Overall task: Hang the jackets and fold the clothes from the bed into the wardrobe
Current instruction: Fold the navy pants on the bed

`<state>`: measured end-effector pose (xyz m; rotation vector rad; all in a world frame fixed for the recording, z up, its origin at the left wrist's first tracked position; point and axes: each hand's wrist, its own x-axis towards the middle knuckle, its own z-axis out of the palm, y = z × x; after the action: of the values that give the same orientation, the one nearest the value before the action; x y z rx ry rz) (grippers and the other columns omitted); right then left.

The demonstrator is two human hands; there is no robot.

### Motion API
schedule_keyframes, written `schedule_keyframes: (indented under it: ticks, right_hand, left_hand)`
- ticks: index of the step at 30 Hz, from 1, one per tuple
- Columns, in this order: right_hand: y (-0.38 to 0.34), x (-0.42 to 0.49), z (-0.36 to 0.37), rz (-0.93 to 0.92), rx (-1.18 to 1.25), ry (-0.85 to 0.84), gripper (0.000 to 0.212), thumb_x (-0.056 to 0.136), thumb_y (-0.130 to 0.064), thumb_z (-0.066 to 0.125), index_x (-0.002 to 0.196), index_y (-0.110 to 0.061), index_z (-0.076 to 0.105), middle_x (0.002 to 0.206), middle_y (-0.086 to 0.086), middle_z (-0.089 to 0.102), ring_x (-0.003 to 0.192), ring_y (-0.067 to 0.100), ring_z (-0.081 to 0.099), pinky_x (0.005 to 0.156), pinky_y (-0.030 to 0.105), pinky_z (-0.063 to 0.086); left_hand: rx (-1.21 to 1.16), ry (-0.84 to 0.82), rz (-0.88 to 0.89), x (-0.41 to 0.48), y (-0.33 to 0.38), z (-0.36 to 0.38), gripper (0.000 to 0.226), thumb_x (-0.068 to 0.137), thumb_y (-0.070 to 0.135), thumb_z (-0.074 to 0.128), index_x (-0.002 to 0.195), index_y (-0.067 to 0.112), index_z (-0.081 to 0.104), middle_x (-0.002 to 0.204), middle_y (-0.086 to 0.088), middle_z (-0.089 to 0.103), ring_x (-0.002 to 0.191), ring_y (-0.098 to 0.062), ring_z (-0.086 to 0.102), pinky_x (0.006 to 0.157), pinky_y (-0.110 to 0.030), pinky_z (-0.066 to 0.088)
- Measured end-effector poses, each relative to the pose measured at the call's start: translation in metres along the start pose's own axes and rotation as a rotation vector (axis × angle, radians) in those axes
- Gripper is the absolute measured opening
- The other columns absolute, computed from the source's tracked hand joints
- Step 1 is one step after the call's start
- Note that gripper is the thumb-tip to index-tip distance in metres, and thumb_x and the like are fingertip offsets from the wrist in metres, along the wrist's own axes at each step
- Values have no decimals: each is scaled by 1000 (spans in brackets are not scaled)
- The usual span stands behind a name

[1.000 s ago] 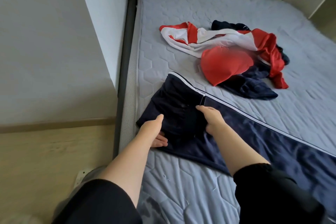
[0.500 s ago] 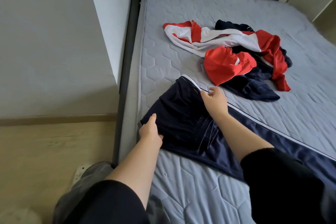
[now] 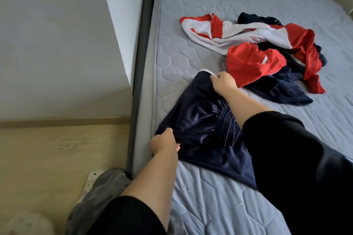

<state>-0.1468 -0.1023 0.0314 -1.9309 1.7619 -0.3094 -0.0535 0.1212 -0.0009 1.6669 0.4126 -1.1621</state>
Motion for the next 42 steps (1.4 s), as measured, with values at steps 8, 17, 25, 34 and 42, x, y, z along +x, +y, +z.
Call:
schedule_keyframes:
  ticks: [8,17,25,34,42]
  right_hand:
    - [72,-72,-2,210,391,374,30,86,-38,57,102,-12,55,105,8,57,100,27,54,82,31,37]
    - [95,-110,20,332,530,25,20,83,-32,68,86,-13,62,90,7,70,86,24,66,85,40,54]
    - [104,-99,-5,181,398,-33,13,89,-12,62,102,-10,62,101,9,68,85,20,63,79,30,47]
    - [89,-131,21,-67,-99,416,63,91,-31,54,146,-13,31,156,11,23,143,30,16,113,53,12]
    - [107,-150,70,110,21,148,67,92,-34,47,152,-24,17,161,2,0,148,18,0,118,46,6]
  left_hand:
    - [657,46,1338,-8,1,17,28,79,8,63,106,6,61,111,-11,59,107,-30,52,92,-41,42]
    - [1677,-550,1206,6,-38,24,61,98,50,35,152,26,18,160,7,9,147,-16,-1,118,-42,4]
    - [1220,54,1366,0,-8,25,38,95,25,46,131,19,54,139,0,48,127,-22,39,100,-38,32]
    - [986,-182,785,35,37,21,60,92,40,54,145,17,36,144,-5,46,126,-26,47,100,-37,40]
    - [708,-432,358,42,39,25,31,81,19,72,110,14,62,96,-5,69,88,-22,64,75,-29,49]
